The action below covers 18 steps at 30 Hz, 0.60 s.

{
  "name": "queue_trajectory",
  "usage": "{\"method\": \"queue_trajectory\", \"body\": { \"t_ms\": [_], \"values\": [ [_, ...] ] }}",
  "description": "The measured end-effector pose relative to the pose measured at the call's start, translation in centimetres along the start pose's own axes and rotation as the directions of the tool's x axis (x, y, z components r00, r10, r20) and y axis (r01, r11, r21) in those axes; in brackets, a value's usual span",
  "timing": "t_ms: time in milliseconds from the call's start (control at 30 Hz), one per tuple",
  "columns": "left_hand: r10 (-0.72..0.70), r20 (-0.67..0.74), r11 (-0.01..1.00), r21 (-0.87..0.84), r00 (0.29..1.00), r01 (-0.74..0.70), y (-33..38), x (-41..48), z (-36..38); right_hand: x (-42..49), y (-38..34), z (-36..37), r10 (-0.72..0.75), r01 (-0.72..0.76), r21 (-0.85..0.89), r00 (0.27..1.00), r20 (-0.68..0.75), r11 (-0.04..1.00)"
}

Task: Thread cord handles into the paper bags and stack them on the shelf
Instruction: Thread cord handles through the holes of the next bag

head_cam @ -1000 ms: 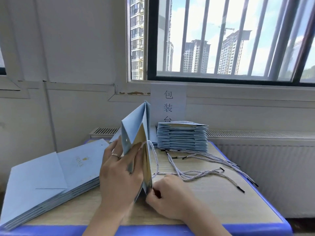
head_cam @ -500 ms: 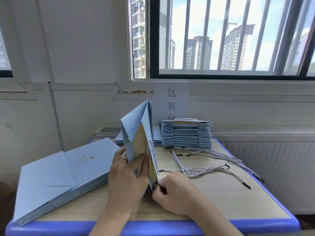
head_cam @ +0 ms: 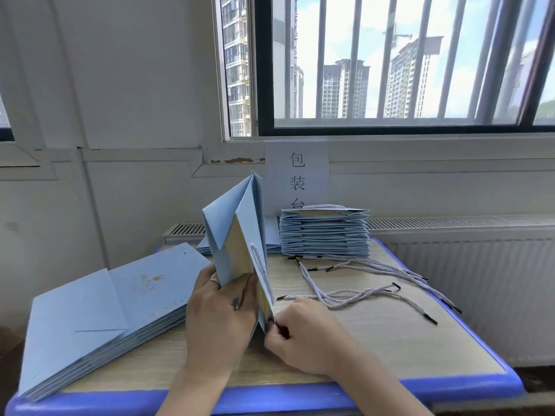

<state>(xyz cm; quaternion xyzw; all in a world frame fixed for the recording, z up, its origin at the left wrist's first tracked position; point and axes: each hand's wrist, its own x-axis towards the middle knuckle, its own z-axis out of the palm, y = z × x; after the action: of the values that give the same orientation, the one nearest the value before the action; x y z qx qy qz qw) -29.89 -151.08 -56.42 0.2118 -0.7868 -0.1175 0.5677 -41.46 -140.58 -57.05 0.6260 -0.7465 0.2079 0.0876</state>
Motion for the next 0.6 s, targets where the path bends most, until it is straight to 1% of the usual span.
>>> {"method": "queue_trajectory", "body": {
  "t_ms": [100,233,367,467,600],
  "values": [
    [0.000,0.012,1.000,0.005,1.000,0.000,-0.06,-0.06,0.16,0.00,0.13,-0.03,-0.009,0.009,0.005,1.000,0.000,1.000],
    [0.006,-0.022,1.000,-0.027,1.000,-0.006,0.37,0.03,0.00,-0.02,0.14,0.19,-0.020,0.020,0.002,1.000,-0.008,1.000],
    [0.005,0.034,0.999,-0.035,0.999,-0.003,0.01,-0.19,0.12,0.07,0.11,0.03,-0.028,0.027,-0.014,1.000,-0.010,1.000],
    [-0.039,0.081,0.998,-0.053,0.996,0.044,-0.46,-0.28,0.14,-0.03,-0.02,-0.10,-0.029,0.029,-0.006,1.000,-0.009,1.000],
    [-0.100,0.102,0.989,-0.097,0.990,0.110,-0.25,-0.37,-0.07,-0.15,-0.09,-0.15,-0.030,0.030,-0.009,1.000,-0.007,1.000]
  ]
}}
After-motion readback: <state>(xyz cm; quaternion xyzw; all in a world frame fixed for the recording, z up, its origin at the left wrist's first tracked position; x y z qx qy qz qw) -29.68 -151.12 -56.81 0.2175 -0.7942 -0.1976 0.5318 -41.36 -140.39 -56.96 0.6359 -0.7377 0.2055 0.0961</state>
